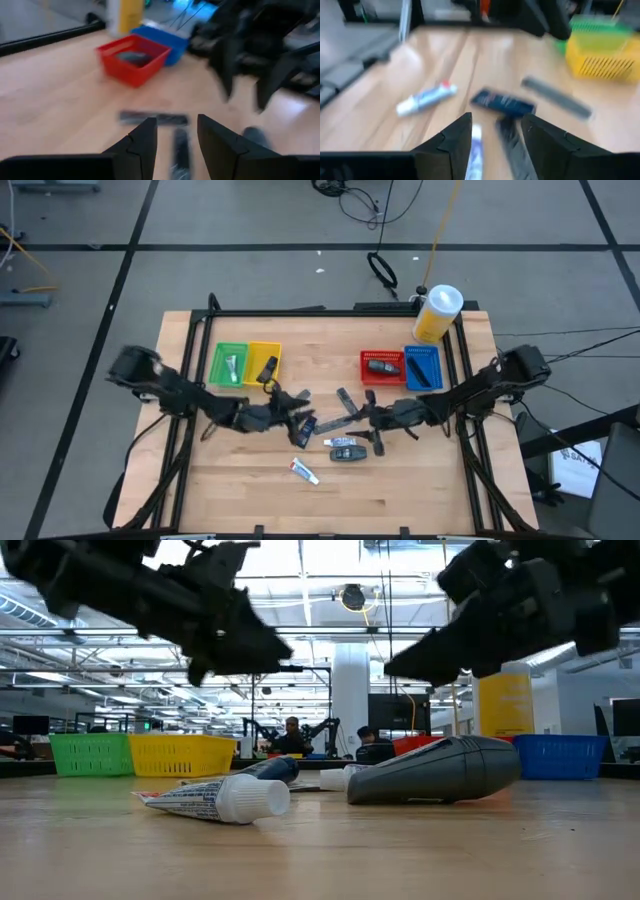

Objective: Pick & Place Travel size toiletries
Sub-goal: Put the deodorant into the red bin, then adjust the red bin, then put the toothpaste into the green bin

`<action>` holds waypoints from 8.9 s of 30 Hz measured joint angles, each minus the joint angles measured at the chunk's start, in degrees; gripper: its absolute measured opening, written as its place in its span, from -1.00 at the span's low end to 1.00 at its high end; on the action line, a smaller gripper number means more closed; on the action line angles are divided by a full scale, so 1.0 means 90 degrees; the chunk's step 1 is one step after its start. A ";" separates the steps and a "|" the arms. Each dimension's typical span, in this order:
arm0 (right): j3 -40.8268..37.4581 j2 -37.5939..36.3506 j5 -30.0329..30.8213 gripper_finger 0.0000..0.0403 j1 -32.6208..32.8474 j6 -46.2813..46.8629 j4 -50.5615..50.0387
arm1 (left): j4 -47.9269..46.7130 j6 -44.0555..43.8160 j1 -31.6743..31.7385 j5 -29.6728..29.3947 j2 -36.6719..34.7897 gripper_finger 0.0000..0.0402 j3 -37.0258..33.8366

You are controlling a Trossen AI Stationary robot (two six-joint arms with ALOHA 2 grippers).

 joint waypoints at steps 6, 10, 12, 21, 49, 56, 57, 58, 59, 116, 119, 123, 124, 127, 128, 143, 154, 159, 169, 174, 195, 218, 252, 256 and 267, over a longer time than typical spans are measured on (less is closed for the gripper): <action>0.0914 -0.0051 -0.0893 0.00 0.0191 0.0646 -0.2607 | 0.1952 0.0022 -0.0121 -0.0009 0.1715 -0.30 0.0443; 0.1048 -0.0049 -0.1103 0.20 0.0351 0.0970 -0.3170 | 0.2055 -0.0058 -0.0121 0.0063 0.2428 -0.30 0.0891; 0.1046 -0.0049 -0.0803 0.30 0.0489 0.1054 -0.3291 | 0.2044 -0.0052 -0.0131 0.0052 0.2622 -0.30 0.1030; 0.1062 0.0827 -0.0145 0.44 0.1035 0.1861 -0.2437 | 0.1962 -0.0106 -0.0247 0.0069 0.2996 -0.30 0.1304; 0.1208 -0.1585 0.0958 0.00 0.1328 0.3967 -0.5755 | 0.1421 -0.0269 -0.0277 0.0071 0.2989 -0.30 0.1304; 0.2777 -0.2902 0.1522 0.00 -0.0292 0.3467 -1.0520 | 0.1341 -0.0269 -0.0193 0.0054 0.2989 -0.30 0.1301; 0.2925 -0.2933 0.1482 0.00 -0.0657 0.3226 -1.0865 | 0.1341 -0.0269 -0.0172 0.0055 0.2989 -0.30 0.1301; 0.3025 -0.2937 0.1339 0.00 -0.1030 0.2941 -1.1114 | 0.1335 -0.0269 -0.0160 0.0054 0.2989 -0.30 0.1301; 0.3078 -0.2931 0.1118 0.00 -0.1430 0.2621 -1.1237 | 0.1332 -0.0268 -0.0144 0.0054 0.2989 -0.30 0.1301; 0.3015 -0.0505 -0.1801 0.36 -0.4558 -0.1485 -0.9702 | 0.1324 -0.0264 -0.0133 0.0074 0.2989 -0.30 0.1301; 0.3013 -0.0764 -0.1786 0.36 -0.4558 -0.1509 -0.9842 | 0.1322 -0.0264 -0.0133 0.0076 0.2989 -0.30 0.1299; 0.3015 -0.1296 -0.1451 0.36 -0.4495 -0.1302 -0.9971 | 0.1323 -0.0265 -0.0133 0.0075 0.2989 -0.30 0.1299; 0.3015 -0.1413 -0.1500 0.35 -0.4467 -0.1253 -0.9926 | 0.1324 -0.0265 -0.0133 0.0075 0.2989 -0.30 0.1301; 0.2969 -0.1648 -0.1874 0.26 -0.4357 -0.1062 -0.9591 | 0.1322 -0.0264 -0.0133 0.0074 0.2989 -0.30 0.1299; 0.2917 -0.1663 -0.1986 0.20 -0.4339 -0.0996 -0.9456 | 0.1322 -0.0266 -0.0131 0.0074 0.2989 -0.30 0.1299; 0.2394 -0.1489 -0.1662 -0.93 -0.4323 -0.0758 -0.8880 | 0.1329 -0.0304 -0.0129 0.0075 0.2989 -0.30 0.1299; 0.1923 -0.1431 -0.1849 -0.54 -0.4002 -0.0837 -0.7597 | 0.1332 -0.0313 -0.0129 0.0074 0.2989 -0.30 0.1299; 0.1331 -0.1430 -0.1640 -0.11 -0.3881 -0.1045 -0.6837 | 0.1332 -0.0313 -0.0129 0.0074 0.2989 -0.30 0.1299; 0.0858 -0.1431 -0.1650 -0.47 -0.3815 -0.1099 -0.6325 | 0.1334 -0.0313 -0.0129 0.0074 0.2989 -0.30 0.1299; 0.0859 -0.1495 -0.1627 -0.90 -0.3815 -0.0965 -0.6433 | 0.1334 -0.0313 -0.0129 0.0074 0.2989 -0.30 0.1299; 0.0859 -0.2361 -0.1658 -0.29 -0.3459 0.0113 -0.6540 | 0.1341 -0.0315 -0.0124 0.0072 0.2989 -0.30 0.1299; 0.0859 0.0618 -0.1131 0.05 -0.0030 -0.0100 -0.1753 | -0.1213 0.0542 -0.0534 0.0302 0.1305 -0.30 0.1301; 0.0859 0.1801 0.0227 -0.86 0.0228 0.0496 0.0337 | -0.1365 0.2952 -0.0369 0.1056 0.0760 0.52 0.1301; 0.0859 0.1801 0.0210 -0.87 0.0156 0.0466 0.0548 | -0.1875 0.2640 -0.0302 0.1101 0.0760 0.45 0.1301; 0.0859 0.1799 0.0207 -0.83 0.0122 0.0355 0.0662 | -0.1998 0.2687 -0.0234 0.1458 0.0760 -0.31 0.1301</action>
